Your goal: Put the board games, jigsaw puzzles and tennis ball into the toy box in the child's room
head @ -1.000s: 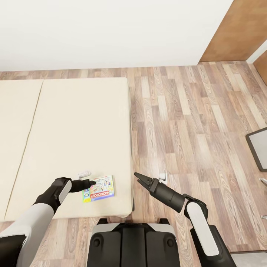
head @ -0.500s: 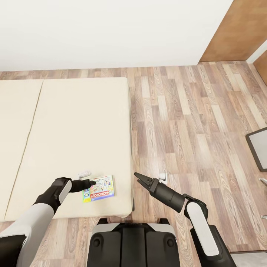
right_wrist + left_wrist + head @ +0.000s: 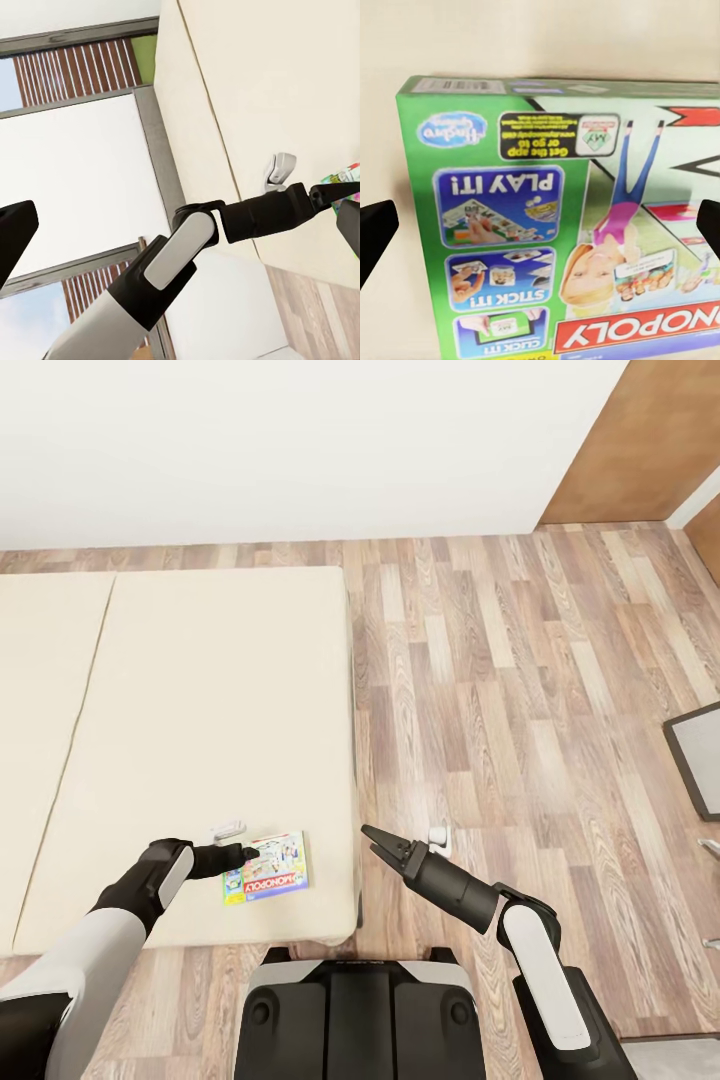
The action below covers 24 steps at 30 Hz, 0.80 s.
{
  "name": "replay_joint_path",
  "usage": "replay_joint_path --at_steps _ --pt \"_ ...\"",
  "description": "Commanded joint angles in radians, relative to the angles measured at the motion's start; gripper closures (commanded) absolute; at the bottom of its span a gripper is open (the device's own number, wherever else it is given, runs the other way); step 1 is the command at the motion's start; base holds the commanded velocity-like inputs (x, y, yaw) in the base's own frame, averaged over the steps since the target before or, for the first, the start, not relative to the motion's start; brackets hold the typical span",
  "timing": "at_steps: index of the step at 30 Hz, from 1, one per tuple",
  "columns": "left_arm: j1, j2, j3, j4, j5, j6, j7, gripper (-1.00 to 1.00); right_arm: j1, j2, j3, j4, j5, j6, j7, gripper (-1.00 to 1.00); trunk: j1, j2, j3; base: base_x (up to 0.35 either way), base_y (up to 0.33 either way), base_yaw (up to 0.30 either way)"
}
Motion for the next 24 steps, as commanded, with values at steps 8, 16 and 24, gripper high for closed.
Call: replay_joint_path --at_steps 8,16,24 --pt "0.0 -0.001 0.004 -0.001 0.002 0.007 -0.003 -1.0 0.0 0.001 -0.001 0.0 0.002 0.004 0.004 -1.0 0.001 -0.001 -0.001 0.0 -0.031 0.0" --pt "0.0 -0.002 0.004 -0.001 0.002 0.007 -0.003 -1.0 0.0 0.001 -0.001 0.0 0.002 0.004 0.004 -1.0 0.001 -0.001 -0.001 0.0 -0.148 0.0" --pt "0.0 -0.001 0.004 -0.001 0.002 0.007 -0.003 -1.0 0.0 0.001 -0.001 0.0 0.002 0.002 0.002 -1.0 0.001 -0.001 -0.001 0.0 -0.019 0.0"
